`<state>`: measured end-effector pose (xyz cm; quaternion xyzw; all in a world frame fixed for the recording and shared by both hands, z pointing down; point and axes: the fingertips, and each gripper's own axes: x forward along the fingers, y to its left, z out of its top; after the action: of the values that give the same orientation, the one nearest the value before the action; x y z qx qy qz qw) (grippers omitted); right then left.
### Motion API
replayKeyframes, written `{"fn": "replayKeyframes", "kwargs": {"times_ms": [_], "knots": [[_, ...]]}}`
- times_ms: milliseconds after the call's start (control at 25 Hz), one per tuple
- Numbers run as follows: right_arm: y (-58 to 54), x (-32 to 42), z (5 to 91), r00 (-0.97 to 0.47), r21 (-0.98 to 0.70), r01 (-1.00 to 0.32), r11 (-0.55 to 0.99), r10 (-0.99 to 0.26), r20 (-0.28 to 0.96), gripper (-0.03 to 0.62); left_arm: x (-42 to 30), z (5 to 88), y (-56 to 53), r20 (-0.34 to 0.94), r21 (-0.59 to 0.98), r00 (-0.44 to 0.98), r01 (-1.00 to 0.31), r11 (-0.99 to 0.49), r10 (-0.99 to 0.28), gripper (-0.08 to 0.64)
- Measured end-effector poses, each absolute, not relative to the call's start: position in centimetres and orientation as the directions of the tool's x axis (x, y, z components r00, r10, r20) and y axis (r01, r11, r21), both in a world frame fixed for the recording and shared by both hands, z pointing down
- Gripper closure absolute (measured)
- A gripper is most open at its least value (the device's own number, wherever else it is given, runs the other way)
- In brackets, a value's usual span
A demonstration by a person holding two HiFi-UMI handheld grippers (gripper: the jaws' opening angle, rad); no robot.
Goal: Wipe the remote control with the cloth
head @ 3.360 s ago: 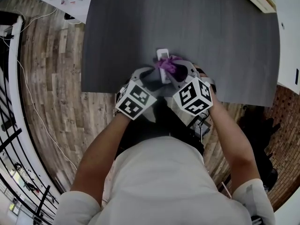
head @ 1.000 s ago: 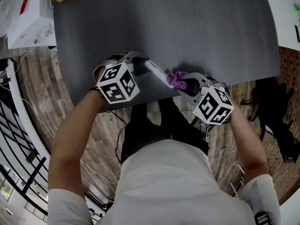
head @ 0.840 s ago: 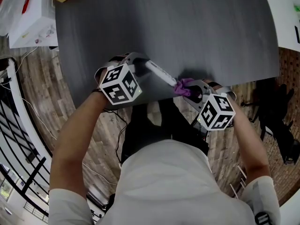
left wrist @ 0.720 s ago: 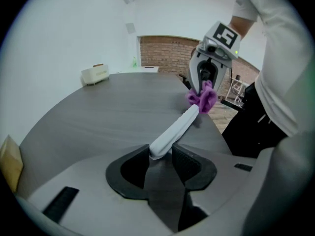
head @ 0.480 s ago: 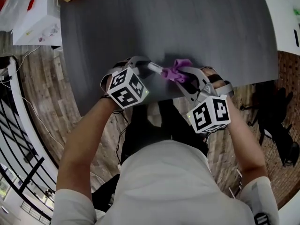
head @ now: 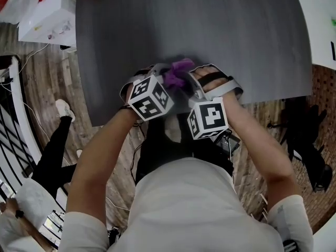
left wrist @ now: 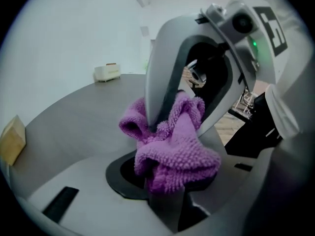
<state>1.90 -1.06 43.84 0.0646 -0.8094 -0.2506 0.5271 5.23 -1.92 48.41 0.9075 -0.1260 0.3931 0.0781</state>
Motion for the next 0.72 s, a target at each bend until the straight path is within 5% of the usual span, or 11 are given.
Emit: {"fn": "replayKeyframes", "kwargs": {"times_ms": [720], "knots": [[2.1,12.0,44.7,-0.319,0.633,0.213,0.744,-0.559,0.765,0.491,5.3,48.6,-2.6,0.727,0.183,0.673,-0.375,-0.909,-0.132,0.422]]}}
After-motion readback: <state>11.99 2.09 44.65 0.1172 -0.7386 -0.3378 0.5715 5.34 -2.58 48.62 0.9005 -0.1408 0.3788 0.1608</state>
